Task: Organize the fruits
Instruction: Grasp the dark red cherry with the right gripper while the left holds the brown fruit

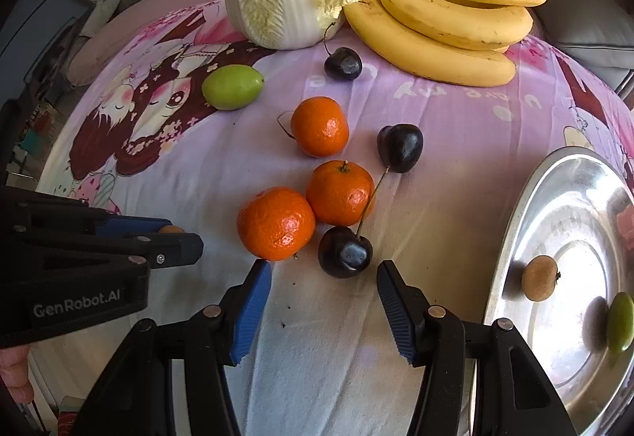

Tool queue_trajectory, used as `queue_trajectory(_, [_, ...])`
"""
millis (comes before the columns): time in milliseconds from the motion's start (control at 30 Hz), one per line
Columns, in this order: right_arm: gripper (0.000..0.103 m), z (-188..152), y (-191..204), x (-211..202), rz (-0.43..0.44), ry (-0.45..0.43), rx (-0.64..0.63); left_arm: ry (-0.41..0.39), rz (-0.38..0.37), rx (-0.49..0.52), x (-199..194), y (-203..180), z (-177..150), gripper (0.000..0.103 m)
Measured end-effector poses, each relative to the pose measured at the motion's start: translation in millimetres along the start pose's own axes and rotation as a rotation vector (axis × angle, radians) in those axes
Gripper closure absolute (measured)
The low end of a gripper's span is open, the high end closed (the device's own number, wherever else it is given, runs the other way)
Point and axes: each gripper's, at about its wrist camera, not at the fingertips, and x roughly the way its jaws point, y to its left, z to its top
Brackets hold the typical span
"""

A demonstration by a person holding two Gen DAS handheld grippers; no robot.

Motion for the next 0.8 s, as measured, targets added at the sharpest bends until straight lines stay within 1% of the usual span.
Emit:
queue_trajectory(200, [0.044, 0.7, 3.9, 4.2, -0.013, 0.006, -0.012, 0.003, -0.012, 0.000, 0.4, -3.9, 0.6, 0.077])
queue_trajectory(233, [0.044, 0.9, 3.7, 4.6, -0.014, 0.005, -0.013, 0.004, -0.013, 0.001, 5.2, -4.9, 0.7, 0.077])
queue_trajectory(267, [0.044, 1.0, 3.7, 4.5, -0.011, 0.004, -0.012, 0.005, -0.016, 0.002, 0.8, 2.2, 9.0, 0.077])
queue_trajectory(467, [0.050, 1.9, 3.4, 5.1, 0.007, -0.002, -0.002, 0.002, -0.032, -0.008, 0.2, 5.9, 6.6, 0.077])
queue_trajectory(800, [0.052, -0.5, -4.5, -0.2, 0.043, -0.006, 0.024, -0.015, -0.014, 0.021, -2.4, 4.1, 5.7, 0.077])
